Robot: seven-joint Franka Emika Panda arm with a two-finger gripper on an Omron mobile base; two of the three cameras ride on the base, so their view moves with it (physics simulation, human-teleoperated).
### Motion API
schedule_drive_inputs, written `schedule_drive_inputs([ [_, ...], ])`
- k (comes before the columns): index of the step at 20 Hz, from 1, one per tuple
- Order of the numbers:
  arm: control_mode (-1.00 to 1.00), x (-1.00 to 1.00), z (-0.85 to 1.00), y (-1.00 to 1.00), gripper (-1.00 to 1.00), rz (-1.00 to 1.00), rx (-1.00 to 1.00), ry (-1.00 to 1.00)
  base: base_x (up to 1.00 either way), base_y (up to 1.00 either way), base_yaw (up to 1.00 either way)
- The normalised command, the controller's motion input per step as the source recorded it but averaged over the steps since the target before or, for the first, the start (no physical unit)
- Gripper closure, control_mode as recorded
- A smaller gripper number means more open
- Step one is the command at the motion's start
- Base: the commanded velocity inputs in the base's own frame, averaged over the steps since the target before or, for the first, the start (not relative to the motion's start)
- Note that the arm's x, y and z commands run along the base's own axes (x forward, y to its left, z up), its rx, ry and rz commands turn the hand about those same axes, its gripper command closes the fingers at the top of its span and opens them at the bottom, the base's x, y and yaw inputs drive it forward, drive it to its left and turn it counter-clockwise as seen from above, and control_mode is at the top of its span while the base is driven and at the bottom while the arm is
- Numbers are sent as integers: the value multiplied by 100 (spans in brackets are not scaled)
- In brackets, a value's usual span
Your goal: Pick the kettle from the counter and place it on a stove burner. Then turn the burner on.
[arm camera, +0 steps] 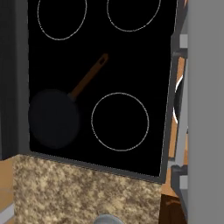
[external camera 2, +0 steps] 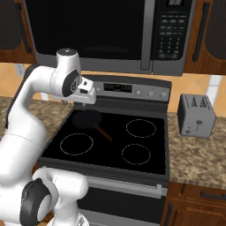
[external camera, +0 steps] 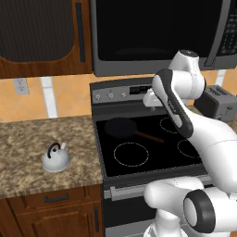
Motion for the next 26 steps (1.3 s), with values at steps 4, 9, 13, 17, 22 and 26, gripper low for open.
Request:
schedule_drive_inputs([
  [4, -100, -19, 0, 53, -100, 0, 0, 0, 0, 0, 0],
  [9, -100, -31, 0, 100, -100, 2, 0, 0, 0, 0, 0],
  [13, -100, -41, 0, 100, -100, 3, 1, -1, 0, 0, 0],
  [17, -100, -40, -6, 100, -100, 7, 1, 0, 0, 0, 0],
  [22, -100, -7, -32, 100, -100, 2, -1, 1, 0, 0, 0],
  [26, -100, 9, -52, 100, -100, 0, -5, 11, 0, 0, 0],
])
